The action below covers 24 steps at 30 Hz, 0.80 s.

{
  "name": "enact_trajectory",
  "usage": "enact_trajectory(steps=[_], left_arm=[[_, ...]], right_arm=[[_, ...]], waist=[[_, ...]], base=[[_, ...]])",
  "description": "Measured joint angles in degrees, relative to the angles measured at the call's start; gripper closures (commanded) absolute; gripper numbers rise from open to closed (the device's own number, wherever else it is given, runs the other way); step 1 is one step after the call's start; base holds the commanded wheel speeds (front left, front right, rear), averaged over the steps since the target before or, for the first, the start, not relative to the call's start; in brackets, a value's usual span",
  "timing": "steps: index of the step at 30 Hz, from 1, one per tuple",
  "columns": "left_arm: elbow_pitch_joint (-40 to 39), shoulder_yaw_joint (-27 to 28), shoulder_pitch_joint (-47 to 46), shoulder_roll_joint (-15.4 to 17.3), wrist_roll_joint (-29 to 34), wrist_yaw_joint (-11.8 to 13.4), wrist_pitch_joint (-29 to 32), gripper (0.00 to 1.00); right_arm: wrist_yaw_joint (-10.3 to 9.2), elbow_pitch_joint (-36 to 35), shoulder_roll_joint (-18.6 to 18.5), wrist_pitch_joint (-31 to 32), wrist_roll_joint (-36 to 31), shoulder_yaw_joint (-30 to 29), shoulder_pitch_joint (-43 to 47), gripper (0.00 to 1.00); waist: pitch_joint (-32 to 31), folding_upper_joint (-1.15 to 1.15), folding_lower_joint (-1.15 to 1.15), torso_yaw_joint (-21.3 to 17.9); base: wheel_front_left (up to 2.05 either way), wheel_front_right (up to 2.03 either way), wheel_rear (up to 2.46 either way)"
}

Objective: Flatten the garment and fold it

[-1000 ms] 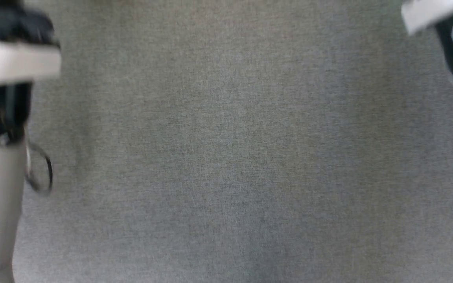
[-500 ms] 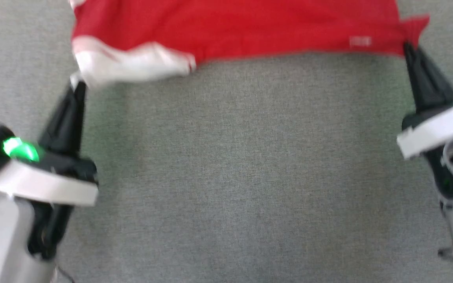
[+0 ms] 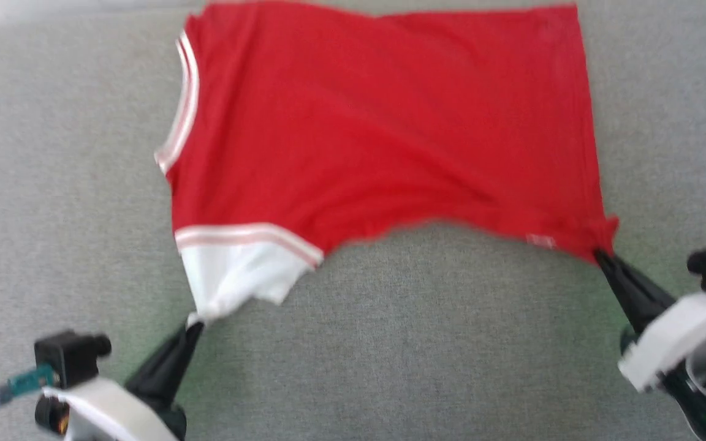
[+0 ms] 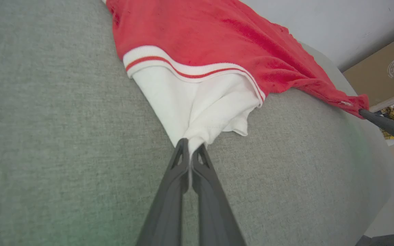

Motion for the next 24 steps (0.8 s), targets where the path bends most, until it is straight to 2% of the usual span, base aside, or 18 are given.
enact_trajectory(steps=[4, 9, 18, 24], left_arm=[[-2.4, -0.1, 4.8, 1.2, -1.9, 1.6, 2.7, 1.00], [-4.8, -0.8, 10.1, 2.1, -4.5, 3.5, 5.9, 1.00], [-7.8, -3.1, 19.1, 3.1, -8.6, 6.8, 11.5, 1.00], [-10.8, -3.5, 24.3, 4.4, -11.0, 8.6, 14.1, 1.00]], right_arm=[[-0.01, -0.8, -2.1, 4.5, 2.4, -0.5, 4.8, 1.00], [0.00, -2.0, -3.7, 13.1, 5.9, -0.2, 11.5, 1.00], [-0.01, -5.3, -3.6, 25.0, 9.1, -3.0, 22.3, 1.00], [0.00, -8.1, -2.5, 30.5, 9.4, -6.9, 29.0, 1.00]], waist=[[-2.9, 0.00, 0.00, 0.4], [-6.2, 0.00, 0.00, 0.9], [-12.5, 0.00, 0.01, 1.6], [-16.5, 0.00, 0.01, 2.2]], base=[[0.00, 0.00, 0.00], [0.00, 0.00, 0.00], [0.00, 0.00, 0.00], [0.00, 0.00, 0.00]])
